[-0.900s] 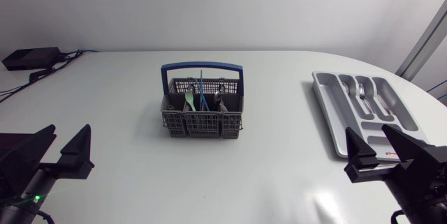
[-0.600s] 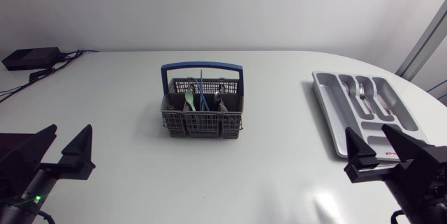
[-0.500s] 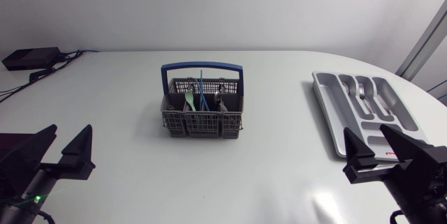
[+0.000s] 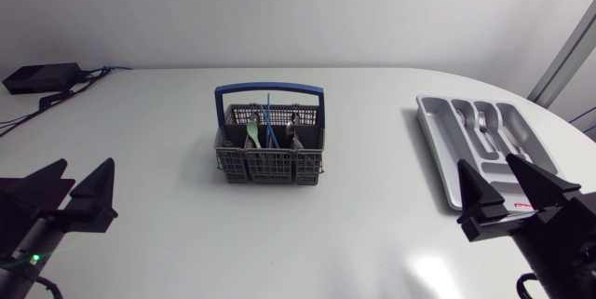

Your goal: Unload the cutlery basket into the drawer organizer.

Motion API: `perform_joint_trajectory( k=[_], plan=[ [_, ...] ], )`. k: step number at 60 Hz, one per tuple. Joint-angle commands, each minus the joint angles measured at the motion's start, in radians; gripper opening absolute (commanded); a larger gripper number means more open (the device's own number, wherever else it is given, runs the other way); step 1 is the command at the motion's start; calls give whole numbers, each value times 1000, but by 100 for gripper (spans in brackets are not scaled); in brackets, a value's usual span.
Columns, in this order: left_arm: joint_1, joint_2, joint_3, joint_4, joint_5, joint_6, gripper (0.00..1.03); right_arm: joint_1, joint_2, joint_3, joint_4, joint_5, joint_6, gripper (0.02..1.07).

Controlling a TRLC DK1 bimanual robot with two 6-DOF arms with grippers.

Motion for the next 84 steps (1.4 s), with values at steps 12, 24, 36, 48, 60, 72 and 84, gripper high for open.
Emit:
perform_joint_trajectory(
  k=[12, 24, 36, 48, 60, 72, 84],
  plan=[
    [-47, 260, 186, 42, 6, -67, 97, 19, 259, 117, 96, 8, 3, 102],
    [-133, 522, 286, 36, 10, -154, 97, 40, 442, 212, 94, 17, 6, 102],
    [-217, 767, 398, 53, 27, -203, 93, 86, 552, 263, 74, 45, 33, 102],
    [-282, 948, 564, -47, 27, -229, 93, 97, 667, 322, 33, 44, 60, 102],
    [-381, 1177, 782, -256, 42, -84, 94, 114, 795, 453, -134, 45, 65, 102],
    [-412, 1360, 967, -351, 119, -25, 94, 115, 954, 615, -358, 11, -56, 102],
    [-447, 1507, 1067, -346, 162, -51, 91, 111, 1034, 646, -383, -102, -159, 102]
  ],
)
